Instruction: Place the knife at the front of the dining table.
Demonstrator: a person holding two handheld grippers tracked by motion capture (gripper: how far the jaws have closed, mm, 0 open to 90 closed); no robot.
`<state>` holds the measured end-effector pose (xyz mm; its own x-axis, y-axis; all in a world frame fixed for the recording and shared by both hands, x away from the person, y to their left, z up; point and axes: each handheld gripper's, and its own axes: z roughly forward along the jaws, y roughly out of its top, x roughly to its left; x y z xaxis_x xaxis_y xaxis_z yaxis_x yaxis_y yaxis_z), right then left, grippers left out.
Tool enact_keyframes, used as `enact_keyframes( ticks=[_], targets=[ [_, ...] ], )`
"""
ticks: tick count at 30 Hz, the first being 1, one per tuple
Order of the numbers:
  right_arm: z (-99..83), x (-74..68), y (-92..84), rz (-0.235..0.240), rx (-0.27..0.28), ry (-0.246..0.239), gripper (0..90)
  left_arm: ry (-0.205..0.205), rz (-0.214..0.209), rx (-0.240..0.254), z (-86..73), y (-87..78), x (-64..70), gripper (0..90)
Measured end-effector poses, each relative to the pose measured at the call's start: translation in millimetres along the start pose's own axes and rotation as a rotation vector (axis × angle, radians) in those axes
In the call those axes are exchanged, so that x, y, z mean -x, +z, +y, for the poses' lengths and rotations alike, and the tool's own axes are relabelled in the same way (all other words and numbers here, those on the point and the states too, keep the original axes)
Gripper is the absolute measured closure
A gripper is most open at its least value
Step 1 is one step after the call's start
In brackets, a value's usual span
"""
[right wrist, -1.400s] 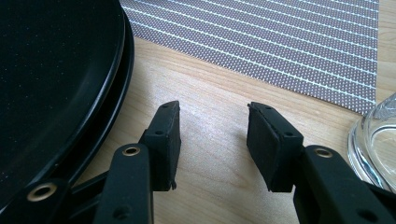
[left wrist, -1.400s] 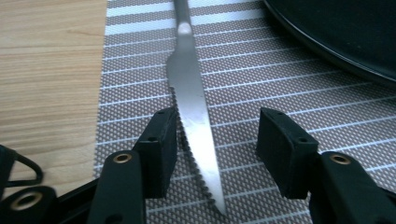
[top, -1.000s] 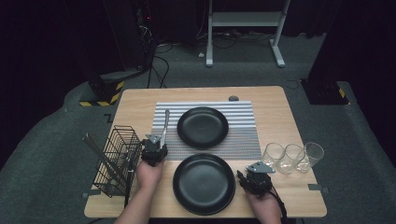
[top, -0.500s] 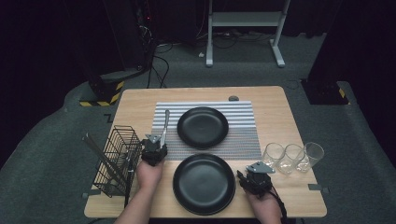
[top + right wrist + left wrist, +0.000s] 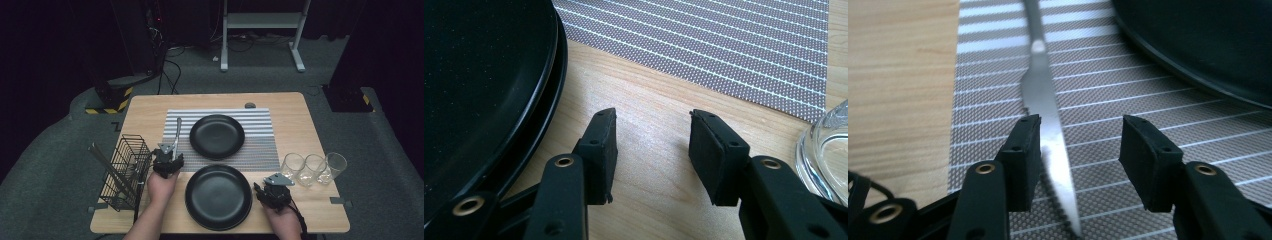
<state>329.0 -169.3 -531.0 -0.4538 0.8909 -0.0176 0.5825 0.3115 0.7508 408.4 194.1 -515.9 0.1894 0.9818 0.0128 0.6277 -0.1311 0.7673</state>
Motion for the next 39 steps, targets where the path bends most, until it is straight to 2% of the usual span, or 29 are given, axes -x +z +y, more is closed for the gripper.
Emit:
enact_keyframes(
  ticks=[5,11,17,21,23,26,29,32,34,36,39],
  targets=[
    [0.0,-0.1,0.0,-0.001,0.0,0.0,53.8,0.02,-0.034,0.026,4.2,-6.3,6.5,45.5],
    [0.0,-0.1,0.0,-0.001,0.0,-0.001,53.8,0.06,-0.054,0.052,4.1,-13.5,12.9,39.0],
    [0.0,0.0,0.1,-0.001,0.001,-0.003,53.7,0.06,-0.068,0.066,-0.3,-18.2,8.3,35.4],
    [0.0,0.0,0.0,-0.001,0.001,-0.002,53.7,0.046,-0.092,0.111,-4.6,-24.9,5.4,38.5],
    [0.0,-0.1,0.0,-0.001,0.0,0.0,53.7,0.043,-0.111,0.11,-6.3,-26.4,5.5,37.5],
    [0.0,0.0,0.0,-0.001,0.001,-0.002,53.7,0.062,-0.121,0.114,-8.1,-28.8,7.0,37.3],
    [0.0,-0.1,0.0,-0.001,0.0,0.0,53.7,0.083,-0.14,0.141,-8.7,-31.7,8.1,36.6],
    [-0.2,0.1,-0.1,0.0,0.0,0.002,53.7,0.096,-0.159,0.132,-6.4,-35.8,9.0,35.8],
    [-0.3,0.3,-0.2,0.001,0.0,0.001,53.7,0.092,-0.181,0.132,-5.3,-41.0,10.1,36.4],
    [-0.3,0.2,-0.2,0.0,0.0,0.0,53.7,0.095,-0.179,0.141,-5.1,-46.0,11.8,36.7],
    [-0.3,0.2,-0.3,0.0,0.0,0.0,53.7,0.095,-0.196,0.144,-5.0,-52.4,13.2,33.4]
  ],
)
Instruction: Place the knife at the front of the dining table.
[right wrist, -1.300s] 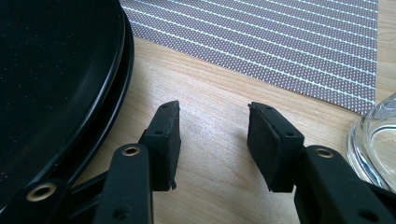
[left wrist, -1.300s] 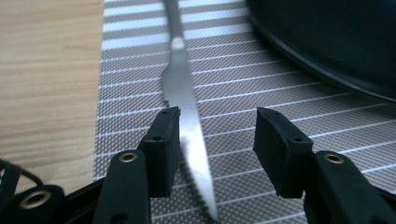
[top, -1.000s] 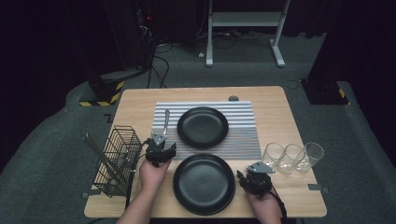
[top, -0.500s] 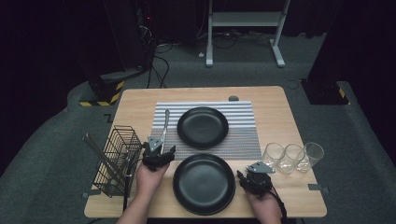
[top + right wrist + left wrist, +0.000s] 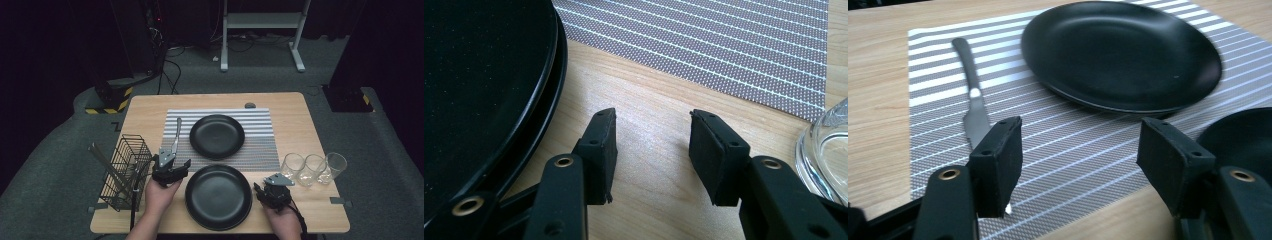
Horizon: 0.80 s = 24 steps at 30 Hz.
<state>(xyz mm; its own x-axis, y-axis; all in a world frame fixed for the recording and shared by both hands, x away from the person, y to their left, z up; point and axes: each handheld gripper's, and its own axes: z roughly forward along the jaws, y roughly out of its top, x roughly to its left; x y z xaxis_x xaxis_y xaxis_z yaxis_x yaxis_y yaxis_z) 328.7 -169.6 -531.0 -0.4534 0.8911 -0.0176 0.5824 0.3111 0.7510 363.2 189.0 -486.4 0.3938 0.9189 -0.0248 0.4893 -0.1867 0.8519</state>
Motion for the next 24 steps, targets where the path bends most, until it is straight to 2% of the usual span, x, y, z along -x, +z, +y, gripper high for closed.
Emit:
enact_keyframes(
  ticks=[4,7,13,19,24],
  targets=[
    [-0.5,0.1,-0.6,0.002,0.0,0.001,53.6,0.029,-0.004,-0.001,-0.3,-1.7,4.7,28.8],
    [-0.9,0.1,-0.9,0.003,0.0,0.002,53.4,0.022,-0.013,-0.01,0.8,-1.9,6.8,25.7],
    [-0.9,0.1,-0.9,0.001,0.0,0.003,53.1,0.069,-0.006,0.019,2.2,-8.8,12.8,22.9],
    [-1.1,0.4,-1.1,0.0,-0.003,0.011,51.3,0.064,-0.047,0.045,-0.6,-13.6,13.7,22.3],
    [-1.1,0.6,-1.0,-0.003,-0.002,0.011,50.2,0.076,-0.058,0.043,-1.9,-16.4,15.0,22.5]
  ],
)
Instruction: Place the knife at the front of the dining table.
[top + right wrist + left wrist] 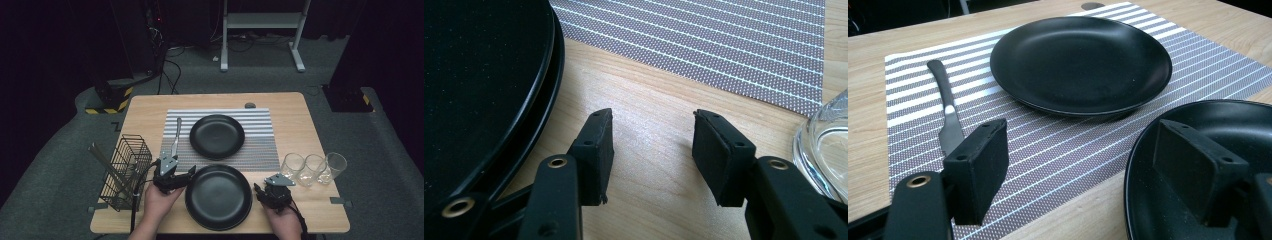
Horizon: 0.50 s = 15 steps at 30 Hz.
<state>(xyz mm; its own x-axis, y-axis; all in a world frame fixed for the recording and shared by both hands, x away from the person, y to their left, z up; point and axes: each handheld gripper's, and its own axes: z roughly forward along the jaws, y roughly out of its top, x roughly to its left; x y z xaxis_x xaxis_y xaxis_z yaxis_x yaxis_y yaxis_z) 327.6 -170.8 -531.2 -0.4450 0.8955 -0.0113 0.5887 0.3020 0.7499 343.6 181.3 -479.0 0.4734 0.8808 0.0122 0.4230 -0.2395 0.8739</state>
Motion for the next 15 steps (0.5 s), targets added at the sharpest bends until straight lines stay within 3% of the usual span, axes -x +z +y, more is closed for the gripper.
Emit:
enact_keyframes(
  ticks=[6,15],
  targets=[
    [0.1,0.0,0.1,-0.003,-0.002,0.003,47.0,0.045,0.007,0.004,3.2,-5.3,1.4,23.9],
    [-0.1,-0.4,0.0,-0.012,-0.005,0.009,44.6,0.056,-0.068,0.033,6.7,-20.5,10.3,27.4]
  ],
)
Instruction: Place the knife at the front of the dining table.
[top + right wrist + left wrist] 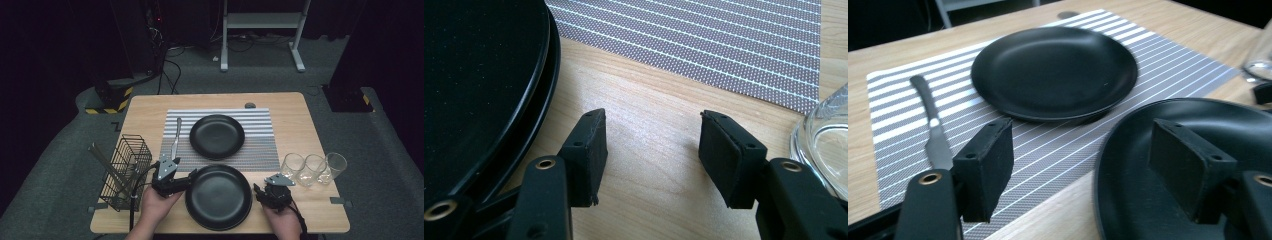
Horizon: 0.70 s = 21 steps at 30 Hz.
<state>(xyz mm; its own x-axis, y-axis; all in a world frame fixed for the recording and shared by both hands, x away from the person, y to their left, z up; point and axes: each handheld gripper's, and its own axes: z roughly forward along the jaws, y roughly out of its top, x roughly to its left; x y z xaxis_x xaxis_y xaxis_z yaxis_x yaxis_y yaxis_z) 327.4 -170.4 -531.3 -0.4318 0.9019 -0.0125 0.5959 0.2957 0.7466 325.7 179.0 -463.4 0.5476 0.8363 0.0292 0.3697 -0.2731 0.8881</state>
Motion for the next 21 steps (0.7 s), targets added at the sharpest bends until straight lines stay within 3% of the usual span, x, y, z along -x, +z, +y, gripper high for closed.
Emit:
enact_keyframes(
  ticks=[4,8,21],
  targets=[
    [-0.6,0.0,-0.5,0.001,0.001,0.0,44.5,0.01,0.003,0.014,2.1,-7.6,3.3,28.3],
    [-0.3,0.1,-0.2,0.003,0.0,0.0,44.1,-0.01,0.011,0.024,4.0,-11.7,0.5,29.8],
    [-0.1,0.0,0.0,0.003,-0.001,0.001,43.2,-0.012,0.006,0.036,4.9,-13.6,0.2,34.0]
  ],
)
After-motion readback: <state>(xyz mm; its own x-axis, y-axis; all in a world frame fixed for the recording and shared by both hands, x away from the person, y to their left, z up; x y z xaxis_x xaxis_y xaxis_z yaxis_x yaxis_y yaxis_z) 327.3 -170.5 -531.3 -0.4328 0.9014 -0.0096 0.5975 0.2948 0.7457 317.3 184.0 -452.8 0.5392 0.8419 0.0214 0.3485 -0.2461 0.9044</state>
